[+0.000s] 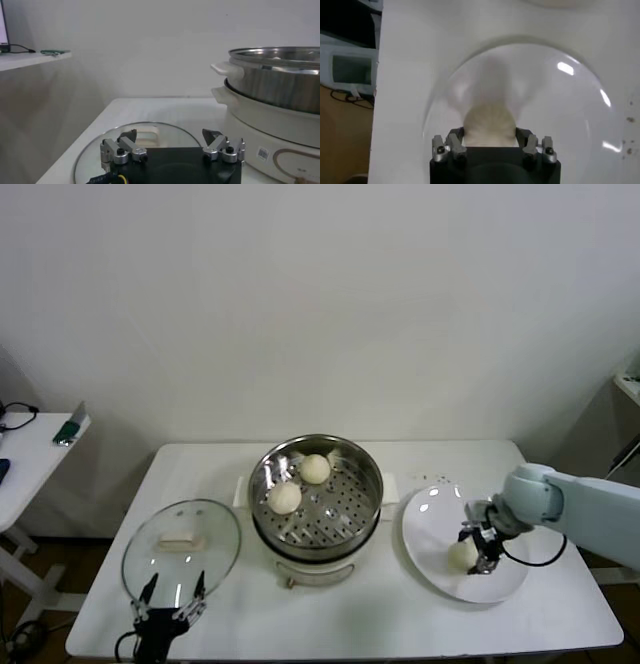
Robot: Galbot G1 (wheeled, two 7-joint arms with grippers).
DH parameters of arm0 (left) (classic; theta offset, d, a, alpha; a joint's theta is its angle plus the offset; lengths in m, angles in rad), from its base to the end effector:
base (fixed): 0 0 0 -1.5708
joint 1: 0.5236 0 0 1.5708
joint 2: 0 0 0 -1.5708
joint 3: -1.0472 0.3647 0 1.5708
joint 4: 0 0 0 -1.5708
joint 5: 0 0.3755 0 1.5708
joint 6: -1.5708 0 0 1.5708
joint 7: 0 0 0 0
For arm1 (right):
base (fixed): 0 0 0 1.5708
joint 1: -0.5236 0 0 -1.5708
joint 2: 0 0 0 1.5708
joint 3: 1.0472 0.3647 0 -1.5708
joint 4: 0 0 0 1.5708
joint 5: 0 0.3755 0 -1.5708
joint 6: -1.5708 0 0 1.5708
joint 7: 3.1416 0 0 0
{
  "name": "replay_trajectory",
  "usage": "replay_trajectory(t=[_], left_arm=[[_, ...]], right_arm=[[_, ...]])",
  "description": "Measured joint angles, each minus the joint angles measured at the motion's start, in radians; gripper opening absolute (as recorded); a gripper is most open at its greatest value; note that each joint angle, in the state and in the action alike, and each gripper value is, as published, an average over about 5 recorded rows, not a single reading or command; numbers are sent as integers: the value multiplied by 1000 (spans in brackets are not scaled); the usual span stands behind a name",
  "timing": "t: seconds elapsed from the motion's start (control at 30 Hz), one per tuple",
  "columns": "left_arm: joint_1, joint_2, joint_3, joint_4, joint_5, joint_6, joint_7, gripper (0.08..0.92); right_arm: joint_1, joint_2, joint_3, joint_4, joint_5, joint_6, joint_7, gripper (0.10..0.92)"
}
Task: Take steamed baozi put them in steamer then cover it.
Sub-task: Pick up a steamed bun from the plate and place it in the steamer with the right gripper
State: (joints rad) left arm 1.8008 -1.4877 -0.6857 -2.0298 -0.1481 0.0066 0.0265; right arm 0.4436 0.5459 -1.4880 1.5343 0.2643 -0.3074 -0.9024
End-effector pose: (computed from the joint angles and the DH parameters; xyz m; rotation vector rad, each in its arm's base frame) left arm 0.1101 0.0706 -0.3682 0.1161 -2.8530 -0.0142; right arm 0.4722 -0.1472 -0.1985 1.3203 -1.2927 1.3100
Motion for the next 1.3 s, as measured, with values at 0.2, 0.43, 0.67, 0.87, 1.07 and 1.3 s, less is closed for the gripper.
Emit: replay_trajectory(t=[0.2,0.43,0.67,0.87,1.07,1.3], left_arm=[[0,0,2,-3,5,2,0,823],[-5,-2,8,-7,12,9,0,823],[0,-2,3,-11,11,8,0,823],[6,-1,-4,-16,7,6,0,823],[10,0,-7,-20,6,6,0,823],[9,-3,-7,-23,7,9,0,823]], right_arm=[[255,72,-124,5,26,114,-54,687],[496,197,-158,40,20,291,-82,687],[575,323,-99,165,-48,412,-51,687],[539,416,-73,242,-140,468,-10,687],[472,474,-71,262,-231,496,26,687],[385,522,-73,237,-315,510,53,687]])
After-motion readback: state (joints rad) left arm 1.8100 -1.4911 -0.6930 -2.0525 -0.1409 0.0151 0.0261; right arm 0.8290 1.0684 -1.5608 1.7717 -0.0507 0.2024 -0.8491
